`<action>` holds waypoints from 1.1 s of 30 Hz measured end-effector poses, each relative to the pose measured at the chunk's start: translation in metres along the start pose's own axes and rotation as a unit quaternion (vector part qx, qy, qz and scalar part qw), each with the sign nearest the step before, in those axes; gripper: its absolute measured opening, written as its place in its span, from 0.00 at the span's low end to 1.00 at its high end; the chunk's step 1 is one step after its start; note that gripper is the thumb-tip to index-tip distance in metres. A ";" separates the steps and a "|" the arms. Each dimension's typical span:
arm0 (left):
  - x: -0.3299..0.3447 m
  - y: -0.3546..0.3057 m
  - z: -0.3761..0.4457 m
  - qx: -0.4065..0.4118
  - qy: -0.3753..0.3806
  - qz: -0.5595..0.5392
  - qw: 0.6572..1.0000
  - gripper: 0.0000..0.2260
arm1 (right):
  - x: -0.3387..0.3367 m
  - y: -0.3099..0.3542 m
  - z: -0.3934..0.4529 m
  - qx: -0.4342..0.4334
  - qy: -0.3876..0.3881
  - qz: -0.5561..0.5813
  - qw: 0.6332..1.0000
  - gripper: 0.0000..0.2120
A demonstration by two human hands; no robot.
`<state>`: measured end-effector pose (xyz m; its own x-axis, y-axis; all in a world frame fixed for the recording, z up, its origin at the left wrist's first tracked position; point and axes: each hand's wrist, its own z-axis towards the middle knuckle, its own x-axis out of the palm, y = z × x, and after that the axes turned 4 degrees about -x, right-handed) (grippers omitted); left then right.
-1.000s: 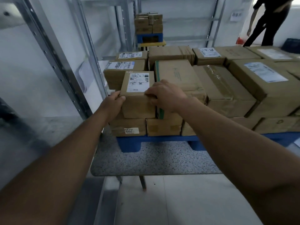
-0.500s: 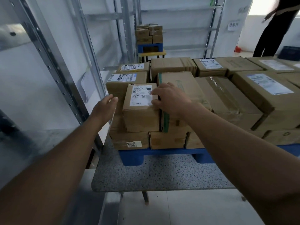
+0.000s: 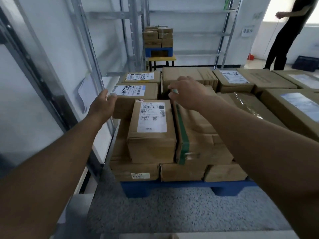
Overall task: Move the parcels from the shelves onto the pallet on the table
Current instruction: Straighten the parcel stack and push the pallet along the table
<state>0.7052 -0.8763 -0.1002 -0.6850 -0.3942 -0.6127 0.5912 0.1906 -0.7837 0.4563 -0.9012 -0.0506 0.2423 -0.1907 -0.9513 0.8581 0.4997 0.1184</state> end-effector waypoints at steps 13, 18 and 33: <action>0.022 0.013 0.078 -0.104 0.042 -0.038 0.993 0.21 | 0.026 -0.042 0.108 -0.008 0.008 -0.020 1.000 0.15; 0.023 0.008 0.084 -0.105 0.054 -0.034 0.992 0.18 | 0.034 -0.049 0.120 -0.038 0.025 -0.042 0.998 0.11; 0.032 0.002 0.086 -0.095 0.072 -0.053 0.991 0.15 | 0.031 -0.054 0.128 -0.061 0.050 -0.052 0.996 0.09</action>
<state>0.7211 -0.9660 -0.1129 -0.8011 -0.2909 -0.5231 0.4312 0.3256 -0.8414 0.4749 -1.0420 -0.0499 0.1039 -0.1656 -0.9807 0.8131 0.5820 -0.0121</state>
